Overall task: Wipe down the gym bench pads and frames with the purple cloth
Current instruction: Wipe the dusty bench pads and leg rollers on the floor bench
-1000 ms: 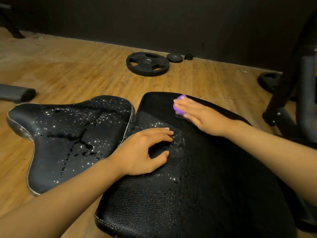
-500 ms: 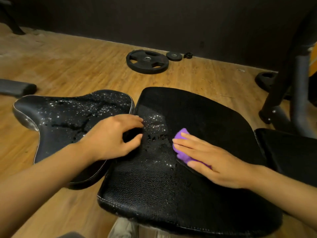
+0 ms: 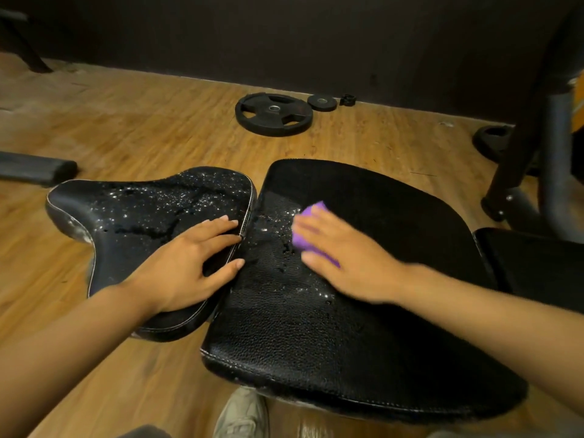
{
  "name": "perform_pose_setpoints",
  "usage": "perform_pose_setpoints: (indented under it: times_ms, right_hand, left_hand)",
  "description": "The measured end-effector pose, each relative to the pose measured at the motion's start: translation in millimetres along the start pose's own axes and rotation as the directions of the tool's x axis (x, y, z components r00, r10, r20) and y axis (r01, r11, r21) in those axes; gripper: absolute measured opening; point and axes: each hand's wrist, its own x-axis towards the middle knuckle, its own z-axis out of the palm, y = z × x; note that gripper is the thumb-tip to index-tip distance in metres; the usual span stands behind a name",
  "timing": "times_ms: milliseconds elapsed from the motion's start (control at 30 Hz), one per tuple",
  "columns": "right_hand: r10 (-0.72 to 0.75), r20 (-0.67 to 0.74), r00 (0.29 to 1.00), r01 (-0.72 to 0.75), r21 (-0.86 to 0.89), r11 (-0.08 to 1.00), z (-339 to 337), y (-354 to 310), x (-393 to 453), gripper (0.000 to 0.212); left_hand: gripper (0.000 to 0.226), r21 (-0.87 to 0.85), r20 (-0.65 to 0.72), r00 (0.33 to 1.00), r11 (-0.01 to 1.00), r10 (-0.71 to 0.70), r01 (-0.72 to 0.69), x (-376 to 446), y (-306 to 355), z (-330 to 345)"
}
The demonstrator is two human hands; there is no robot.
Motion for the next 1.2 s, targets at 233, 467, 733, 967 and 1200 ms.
perform_pose_setpoints:
  times_ms: [233, 467, 733, 967, 1200]
  right_hand:
    - [-0.368, 0.215, 0.905, 0.315, 0.245, 0.917, -18.3, -26.5, -58.7, 0.044]
    - [0.149, -0.057, 0.987, -0.145, 0.064, 0.987, 0.1, 46.6, 34.2, 0.046]
    - [-0.25, 0.07, 0.966, 0.232, 0.201, 0.952, 5.7, -69.5, -41.2, 0.041]
    - [-0.364, 0.204, 0.909, 0.305, 0.268, 0.914, -4.9, -21.9, -3.4, 0.039]
    - [0.287, -0.08, 0.955, -0.283, 0.061, 0.957, 2.3, 27.0, 90.7, 0.042]
  left_hand:
    - [0.07, -0.025, -0.036, 0.999, 1.0, -0.017, 0.016, -1.6, -1.7, 3.6]
    - [0.068, -0.005, -0.067, 0.997, 1.0, -0.029, 0.029, -4.0, 3.0, 2.9]
    - [0.065, 0.009, -0.075, 0.997, 1.0, -0.002, 0.003, -2.2, -3.3, 9.0]
    - [0.063, 0.04, -0.084, 0.996, 0.999, -0.002, 0.005, -3.0, -2.1, 8.9]
    - [0.063, 0.061, -0.082, 0.996, 0.998, -0.018, 0.023, -4.8, 2.7, 5.3]
